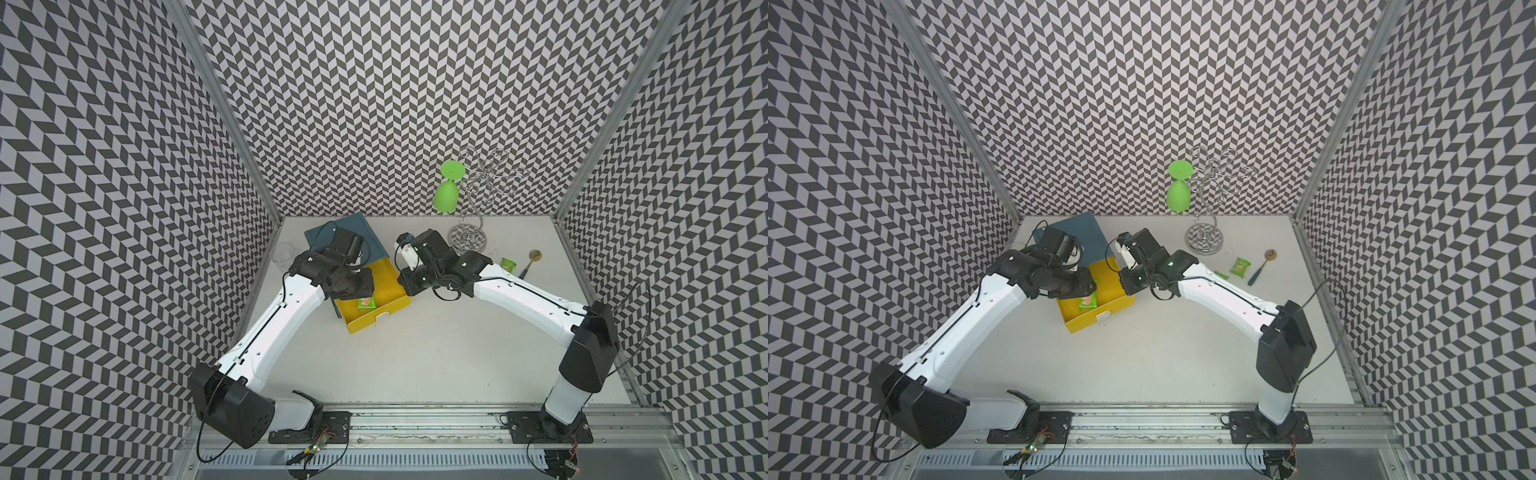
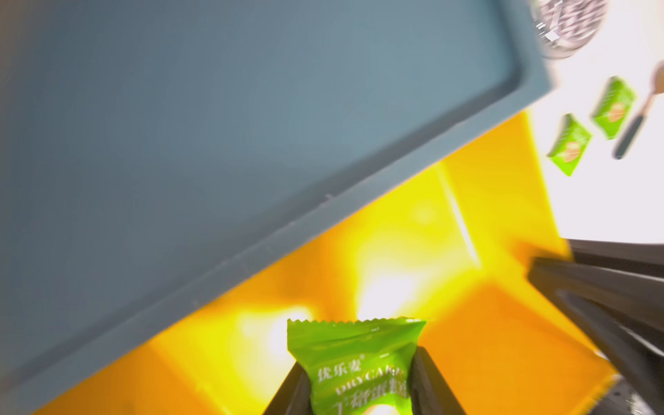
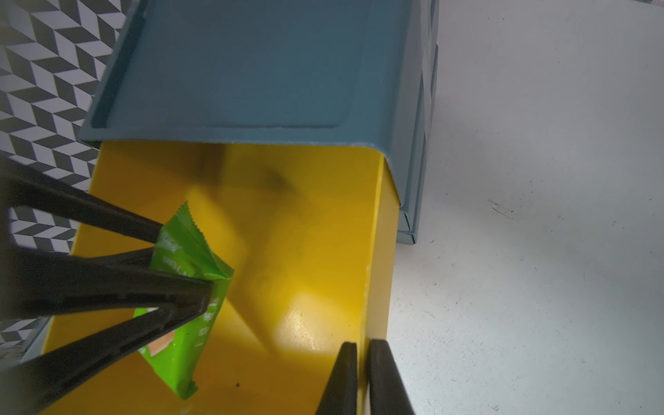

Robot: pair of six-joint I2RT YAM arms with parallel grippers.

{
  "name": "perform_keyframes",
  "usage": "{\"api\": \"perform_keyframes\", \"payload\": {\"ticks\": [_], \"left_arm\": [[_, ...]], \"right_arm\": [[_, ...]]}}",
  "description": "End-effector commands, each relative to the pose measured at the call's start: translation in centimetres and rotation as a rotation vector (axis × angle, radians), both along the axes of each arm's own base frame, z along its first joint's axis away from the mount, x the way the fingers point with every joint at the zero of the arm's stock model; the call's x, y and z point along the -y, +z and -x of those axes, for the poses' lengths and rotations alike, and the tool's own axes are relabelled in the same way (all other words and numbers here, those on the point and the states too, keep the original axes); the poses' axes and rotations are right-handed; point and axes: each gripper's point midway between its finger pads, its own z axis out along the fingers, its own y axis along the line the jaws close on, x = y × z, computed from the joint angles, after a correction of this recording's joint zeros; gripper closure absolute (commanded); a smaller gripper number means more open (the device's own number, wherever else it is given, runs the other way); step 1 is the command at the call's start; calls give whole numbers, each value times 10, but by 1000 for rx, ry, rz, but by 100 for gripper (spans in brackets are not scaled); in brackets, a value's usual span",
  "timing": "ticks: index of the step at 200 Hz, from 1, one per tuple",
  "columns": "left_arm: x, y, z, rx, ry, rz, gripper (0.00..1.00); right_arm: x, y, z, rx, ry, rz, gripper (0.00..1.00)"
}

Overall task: Take the cookies out of the drawer
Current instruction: Pick up the cookie from the drawer.

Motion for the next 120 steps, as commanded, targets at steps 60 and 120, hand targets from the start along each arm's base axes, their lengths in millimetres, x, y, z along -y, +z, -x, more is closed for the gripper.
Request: {"api": "perform_keyframes", "payload": {"ticks": [60, 120], "left_arm": [[13, 74, -7, 145, -36, 121, 61], [-8, 159, -23, 333, 62, 207, 60]], "right_arm": [[-9, 18, -4, 49, 24, -35, 89], [-8, 15, -5, 49, 16, -23, 89]]}}
